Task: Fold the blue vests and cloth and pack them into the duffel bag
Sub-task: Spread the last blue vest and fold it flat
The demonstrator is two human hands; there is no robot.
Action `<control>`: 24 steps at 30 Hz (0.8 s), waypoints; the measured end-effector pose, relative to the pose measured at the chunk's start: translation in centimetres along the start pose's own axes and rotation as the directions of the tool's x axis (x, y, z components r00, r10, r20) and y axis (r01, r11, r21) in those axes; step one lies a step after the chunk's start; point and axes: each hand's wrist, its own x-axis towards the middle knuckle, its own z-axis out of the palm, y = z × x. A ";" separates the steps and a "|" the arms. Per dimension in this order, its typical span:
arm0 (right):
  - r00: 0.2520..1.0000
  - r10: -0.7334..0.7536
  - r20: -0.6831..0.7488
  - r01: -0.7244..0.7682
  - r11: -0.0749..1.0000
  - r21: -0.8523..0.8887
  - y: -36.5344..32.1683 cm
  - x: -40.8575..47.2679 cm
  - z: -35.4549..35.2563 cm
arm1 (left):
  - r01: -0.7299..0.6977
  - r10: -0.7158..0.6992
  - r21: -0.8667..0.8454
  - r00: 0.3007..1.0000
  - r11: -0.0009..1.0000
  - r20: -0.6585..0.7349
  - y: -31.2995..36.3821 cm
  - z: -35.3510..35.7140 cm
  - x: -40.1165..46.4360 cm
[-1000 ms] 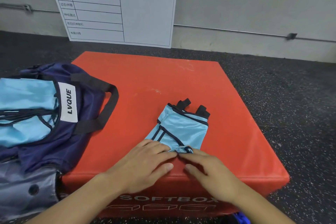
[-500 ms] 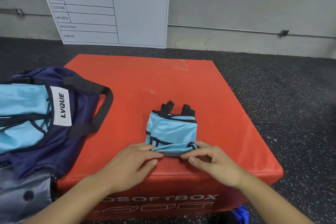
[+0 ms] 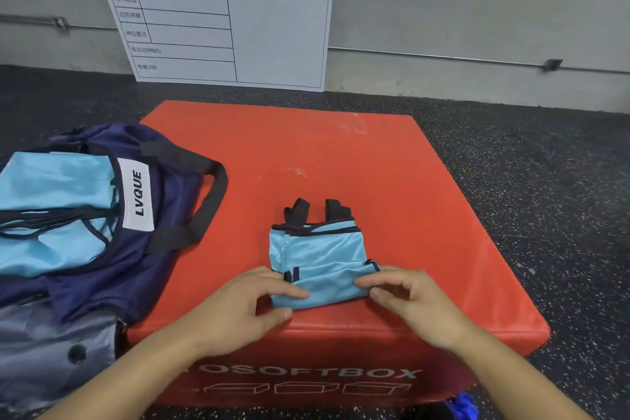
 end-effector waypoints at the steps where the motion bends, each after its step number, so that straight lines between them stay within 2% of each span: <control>1: 1.000 -0.003 -0.014 0.003 1.000 0.002 -0.1 0.3 0.0 | 0.031 -0.032 -0.050 0.999 0.998 -0.016 -0.1 -0.1 0.1; 7: 0.993 0.004 -0.115 0.002 0.999 0.045 0.2 3.2 -0.2 | 0.091 -0.126 -0.221 0.981 0.971 -0.147 -0.2 -0.9 2.3; 12: 0.992 -0.027 -0.125 0.028 1.000 0.007 0.4 6.5 -0.1 | 0.123 -0.187 -0.255 0.951 0.959 -0.245 -1.7 -0.8 4.9; 16: 0.990 0.003 -0.139 -0.024 0.989 -0.145 1.3 8.9 0.0 | 0.202 -0.234 -0.159 0.949 0.966 -0.214 -3.8 0.1 6.4; 18: 0.987 0.003 -0.161 -0.052 0.951 -0.304 1.7 9.4 0.4 | 0.216 -0.226 -0.065 0.947 0.974 -0.229 -4.0 0.6 6.7; 19: 0.977 -0.041 -0.209 -0.053 0.905 -0.422 1.6 9.4 0.7 | 0.215 -0.212 -0.017 0.940 0.976 -0.267 -3.9 0.9 6.8; 21: 0.935 -0.223 -0.274 -0.009 0.760 -0.649 1.1 9.2 1.3 | 0.192 -0.145 0.094 0.918 0.977 -0.369 -3.3 1.2 6.9; 22: 0.924 -0.294 -0.244 0.042 0.713 -0.700 1.0 9.3 1.8 | 0.160 -0.094 0.142 0.918 0.977 -0.386 -2.9 1.4 7.1; 24: 0.935 -0.332 -0.126 0.151 0.693 -0.705 0.8 9.4 3.0 | 0.094 -0.019 0.199 0.937 0.975 -0.349 -2.5 2.0 7.4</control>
